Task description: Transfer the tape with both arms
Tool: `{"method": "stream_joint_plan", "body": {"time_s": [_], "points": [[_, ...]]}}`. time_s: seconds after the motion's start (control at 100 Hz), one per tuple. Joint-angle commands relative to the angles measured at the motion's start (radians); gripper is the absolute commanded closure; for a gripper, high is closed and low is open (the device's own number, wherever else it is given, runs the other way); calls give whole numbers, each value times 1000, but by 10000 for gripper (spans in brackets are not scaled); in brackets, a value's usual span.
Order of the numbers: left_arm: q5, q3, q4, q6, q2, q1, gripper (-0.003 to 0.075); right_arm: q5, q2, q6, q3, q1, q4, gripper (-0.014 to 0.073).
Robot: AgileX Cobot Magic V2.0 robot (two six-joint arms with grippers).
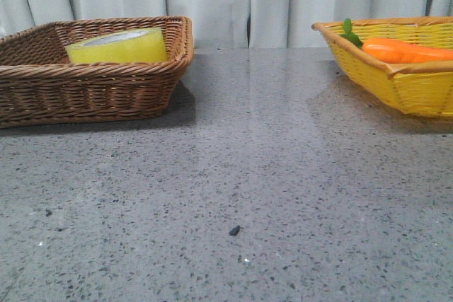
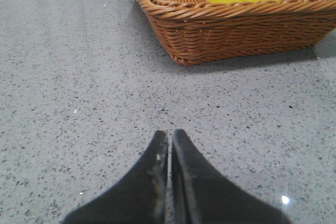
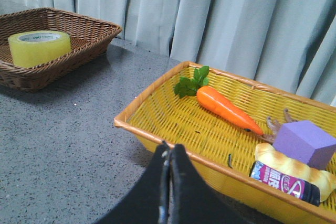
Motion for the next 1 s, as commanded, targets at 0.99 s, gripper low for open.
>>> {"method": "stream_joint_plan", "body": {"time_s": [0.99], "points": [[-43,9,-17,-8,-27,1,741,-443,-15,0,557,-448,204,662]]}}
